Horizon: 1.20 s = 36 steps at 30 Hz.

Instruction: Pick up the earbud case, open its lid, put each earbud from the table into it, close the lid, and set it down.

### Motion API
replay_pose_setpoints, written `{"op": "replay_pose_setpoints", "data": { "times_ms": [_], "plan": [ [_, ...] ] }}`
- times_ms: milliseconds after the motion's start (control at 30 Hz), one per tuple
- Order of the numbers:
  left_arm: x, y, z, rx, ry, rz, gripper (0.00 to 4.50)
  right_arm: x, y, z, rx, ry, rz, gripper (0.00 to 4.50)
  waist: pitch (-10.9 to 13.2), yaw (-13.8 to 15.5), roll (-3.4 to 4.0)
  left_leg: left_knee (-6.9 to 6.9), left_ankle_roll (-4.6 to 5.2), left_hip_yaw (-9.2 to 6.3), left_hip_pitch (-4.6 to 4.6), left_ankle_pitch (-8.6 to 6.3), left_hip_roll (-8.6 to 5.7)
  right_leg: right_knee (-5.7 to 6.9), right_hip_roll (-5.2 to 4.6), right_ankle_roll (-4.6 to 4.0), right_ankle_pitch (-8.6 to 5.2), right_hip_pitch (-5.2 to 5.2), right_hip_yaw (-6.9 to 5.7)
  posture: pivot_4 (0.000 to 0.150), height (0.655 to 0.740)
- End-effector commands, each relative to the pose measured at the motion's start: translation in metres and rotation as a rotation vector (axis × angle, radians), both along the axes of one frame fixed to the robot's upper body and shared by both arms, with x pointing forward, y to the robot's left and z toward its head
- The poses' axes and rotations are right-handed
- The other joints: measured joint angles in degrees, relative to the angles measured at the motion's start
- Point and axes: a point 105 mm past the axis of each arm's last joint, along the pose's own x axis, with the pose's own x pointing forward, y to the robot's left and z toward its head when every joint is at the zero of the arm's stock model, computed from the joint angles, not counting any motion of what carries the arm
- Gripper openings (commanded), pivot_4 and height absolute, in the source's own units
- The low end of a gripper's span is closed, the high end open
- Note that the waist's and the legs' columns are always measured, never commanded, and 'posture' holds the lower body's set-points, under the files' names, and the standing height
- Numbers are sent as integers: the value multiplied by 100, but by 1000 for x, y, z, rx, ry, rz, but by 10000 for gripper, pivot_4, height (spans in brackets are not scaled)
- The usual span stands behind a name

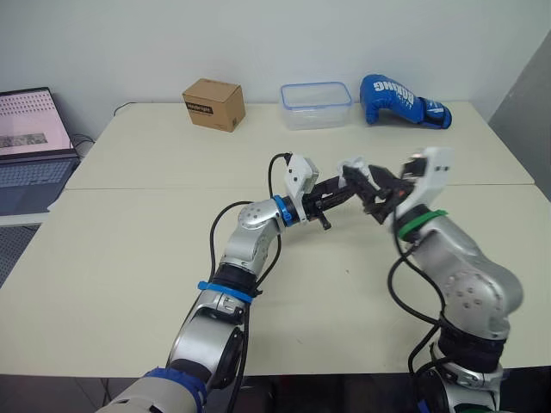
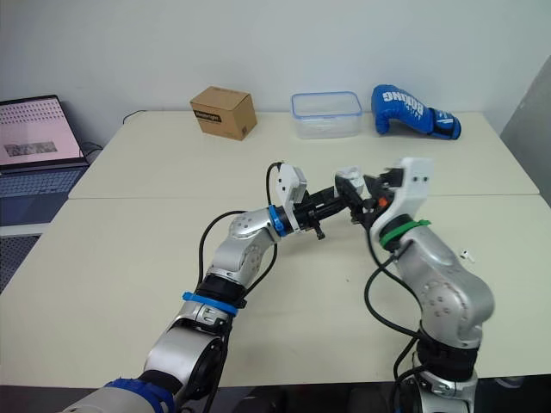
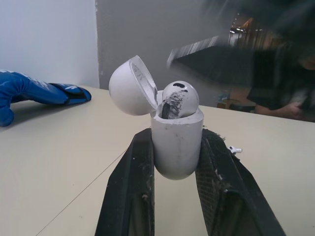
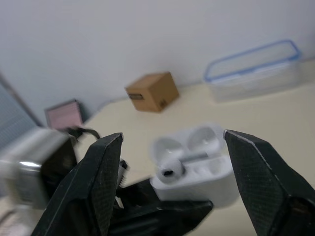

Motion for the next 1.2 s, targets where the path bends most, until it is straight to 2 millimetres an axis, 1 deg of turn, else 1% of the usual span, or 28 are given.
{"op": "replay_pose_setpoints", "data": {
  "times_ms": [33,100,133,200,267,300,333,367,400,433,500,633,767,900,1033,1100,1200],
  "plan": [
    [2,11,-1,18,-34,18,7357,-25,-6,-1,-77,-1,82,34359,-1,4,1,-1,0,1,2,0,1,2,2,0,0,0,-1,1500,7400],
    [3,17,-3,29,-35,28,7357,-28,-31,-16,-172,58,37,34359,-1,18,2,-3,1,2,3,0,1,3,2,0,0,2,-2,1500,7400],
    [4,19,-4,32,-36,30,7357,-28,-39,-19,-200,76,17,34359,-1,34,2,-2,2,0,2,0,-3,1,0,0,0,6,-5,1500,7400],
    [4,23,-2,36,-42,36,7357,-21,-72,-33,-344,139,-77,34359,-1,23,1,2,4,9,1,-1,-6,-3,-2,1,0,9,-2,1500,7400],
    [4,27,-1,39,-49,40,7357,-11,-119,-60,-614,239,-208,34359,0,32,1,5,7,14,5,-1,-8,-1,-3,2,0,14,-2,1500,7400],
    [4,28,-1,40,-51,41,7357,-10,-132,-68,-706,262,-232,34359,0,31,0,4,8,14,13,-1,-10,-1,-3,2,0,18,-1,1500,7400],
    [4,29,-1,49,-62,45,7357,-8,-151,-80,-777,296,-233,34359,0,20,0,3,9,17,18,-1,-8,0,0,3,-1,21,0,1500,7400],
    [4,29,-1,59,-73,48,7357,-7,-166,-91,-815,332,-223,34359,0,6,-2,1,8,20,25,-1,-6,-1,0,4,-1,25,0,1500,7400],
    [5,30,-1,61,-75,52,7357,-6,-180,-101,-862,360,-209,34359,0,-10,-2,0,8,22,29,-1,-1,-2,3,4,-1,28,0,1500,7400],
    [5,30,0,62,-76,55,7357,-6,-190,-108,-891,376,-188,34359,0,-15,0,-1,8,27,33,-1,1,-1,3,4,-1,31,2,1500,7400],
    [6,31,1,59,-76,59,7357,-3,-200,-113,-905,383,-157,34359,-1,-26,1,-4,8,33,36,-1,4,0,2,4,-1,30,6,1500,7400],
    [5,34,3,57,-82,69,7357,2,-215,-120,-875,428,-100,34359,-1,-69,2,-4,8,42,38,-1,3,-1,0,3,-1,28,18,1500,7400],
    [3,38,1,64,-81,79,7357,10,-231,-125,-907,450,-118,34359,-1,-22,2,-4,8,40,36,-1,3,-6,1,3,-1,28,17,1500,7400],
    [3,37,1,65,-77,81,7357,19,-231,-126,-849,459,-107,34359,-1,-13,2,-4,7,39,35,-1,3,-6,-1,3,-1,27,17,1500,7400],
    [3,36,3,63,-79,79,7357,32,-227,-127,-743,463,-124,34359,-1,-11,2,-3,7,40,35,-1,4,-6,0,3,0,27,17,1500,7400],
    [4,36,5,61,-82,81,7357,32,-223,-131,-732,473,-96,34359,-1,-10,3,-4,7,39,35,-1,3,-6,-1,3,0,26,18,1500,7400],
    [4,36,6,62,-83,81,7357,28,-224,-142,-753,511,-82,34359,-1,-9,3,-4,7,38,31,-1,2,-7,-2,3,0,23,18,1500,7400]
  ]
}}
